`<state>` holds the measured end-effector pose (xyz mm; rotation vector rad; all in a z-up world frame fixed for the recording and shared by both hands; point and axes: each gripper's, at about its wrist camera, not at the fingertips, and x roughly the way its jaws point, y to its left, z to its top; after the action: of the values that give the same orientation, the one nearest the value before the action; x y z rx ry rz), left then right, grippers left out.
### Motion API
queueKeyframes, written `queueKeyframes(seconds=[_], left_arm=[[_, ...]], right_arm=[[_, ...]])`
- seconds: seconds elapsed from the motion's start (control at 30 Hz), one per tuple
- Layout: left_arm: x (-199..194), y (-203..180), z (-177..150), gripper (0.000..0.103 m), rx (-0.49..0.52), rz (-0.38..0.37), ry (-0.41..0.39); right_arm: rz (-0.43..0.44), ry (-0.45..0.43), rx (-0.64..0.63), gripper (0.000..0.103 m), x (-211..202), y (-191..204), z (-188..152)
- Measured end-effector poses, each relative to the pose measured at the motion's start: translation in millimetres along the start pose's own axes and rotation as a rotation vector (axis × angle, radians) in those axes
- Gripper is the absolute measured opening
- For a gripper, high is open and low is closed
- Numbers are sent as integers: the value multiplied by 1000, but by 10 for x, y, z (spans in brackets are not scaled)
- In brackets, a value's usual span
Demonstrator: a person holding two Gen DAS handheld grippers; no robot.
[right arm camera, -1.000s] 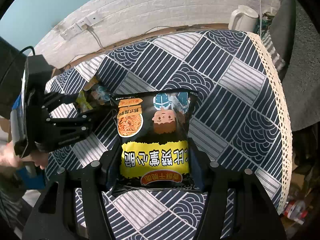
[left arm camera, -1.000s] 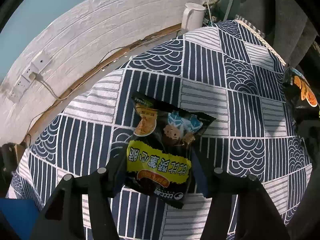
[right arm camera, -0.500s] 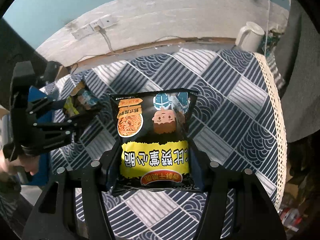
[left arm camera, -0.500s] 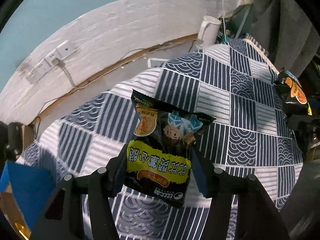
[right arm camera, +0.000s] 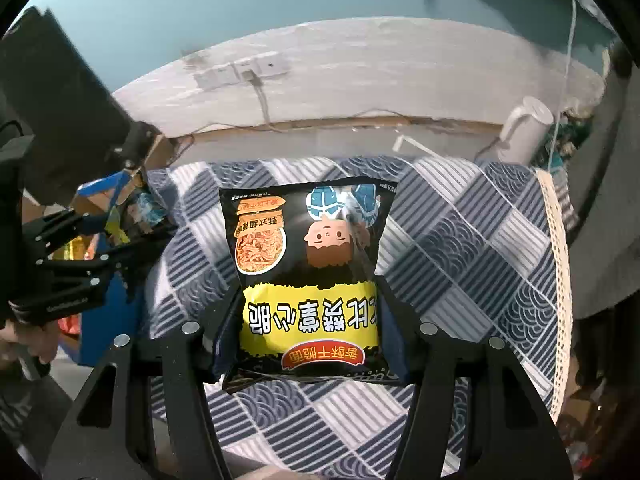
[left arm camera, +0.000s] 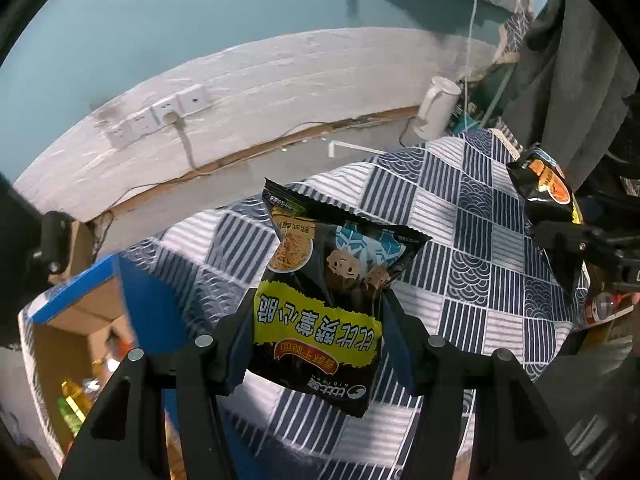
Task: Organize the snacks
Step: 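Lift both black packets and carry them over the cardboard box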
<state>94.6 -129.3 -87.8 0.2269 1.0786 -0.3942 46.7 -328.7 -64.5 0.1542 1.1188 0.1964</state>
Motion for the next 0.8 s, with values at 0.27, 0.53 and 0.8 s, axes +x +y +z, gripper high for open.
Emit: queueKeyframes(seconds=[0.27,0.53,0.8], left_arm=[[-369,429,-264,59,-50,43,-43],[-591,1036,-538,59,-129,106,-53],[-703,1720,-860,59,-227,158,-49]], right_arm=[[28,-16,-81,60,-71,542,120],[70,0,-161,60,50,1108,244],[100,44,-239,60,303,1748,319]])
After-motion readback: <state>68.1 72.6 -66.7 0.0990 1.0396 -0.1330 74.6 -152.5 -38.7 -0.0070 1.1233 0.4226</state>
